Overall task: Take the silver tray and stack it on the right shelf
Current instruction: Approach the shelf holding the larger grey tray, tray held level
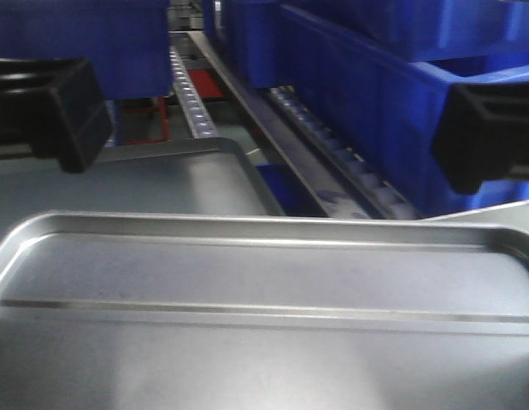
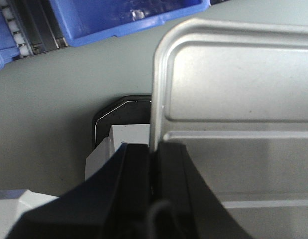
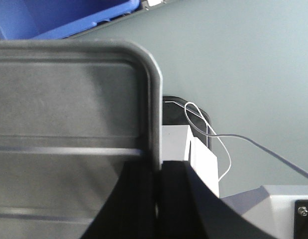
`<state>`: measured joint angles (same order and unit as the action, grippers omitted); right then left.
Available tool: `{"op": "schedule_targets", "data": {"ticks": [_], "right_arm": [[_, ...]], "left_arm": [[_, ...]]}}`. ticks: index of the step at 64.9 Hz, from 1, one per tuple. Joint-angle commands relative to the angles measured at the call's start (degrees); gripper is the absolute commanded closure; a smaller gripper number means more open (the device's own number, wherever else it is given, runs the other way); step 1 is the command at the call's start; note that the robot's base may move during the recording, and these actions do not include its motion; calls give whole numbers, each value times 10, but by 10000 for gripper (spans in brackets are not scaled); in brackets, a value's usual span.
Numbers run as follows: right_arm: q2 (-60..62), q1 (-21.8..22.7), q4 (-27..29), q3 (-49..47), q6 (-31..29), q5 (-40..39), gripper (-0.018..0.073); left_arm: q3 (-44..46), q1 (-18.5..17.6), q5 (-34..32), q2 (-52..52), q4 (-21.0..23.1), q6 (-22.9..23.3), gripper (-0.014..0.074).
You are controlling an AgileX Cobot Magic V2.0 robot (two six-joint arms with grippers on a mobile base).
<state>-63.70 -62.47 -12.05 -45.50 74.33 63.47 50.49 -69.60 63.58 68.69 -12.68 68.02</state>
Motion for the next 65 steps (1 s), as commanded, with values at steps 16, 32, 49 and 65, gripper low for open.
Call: {"op": "schedule_targets", "data": {"ticks": [16, 32, 49, 65], "right_arm": [[17, 1, -33, -13, 1, 109, 501], [17, 1, -33, -13, 1, 109, 501], [17, 1, -33, -13, 1, 109, 501], [17, 1, -33, -13, 1, 109, 501]], "left_arm": [[12, -1, 131, -14, -30, 0, 697], [12, -1, 131, -14, -30, 0, 697], [12, -1, 131, -14, -30, 0, 697], [12, -1, 131, -14, -30, 0, 697]]}}
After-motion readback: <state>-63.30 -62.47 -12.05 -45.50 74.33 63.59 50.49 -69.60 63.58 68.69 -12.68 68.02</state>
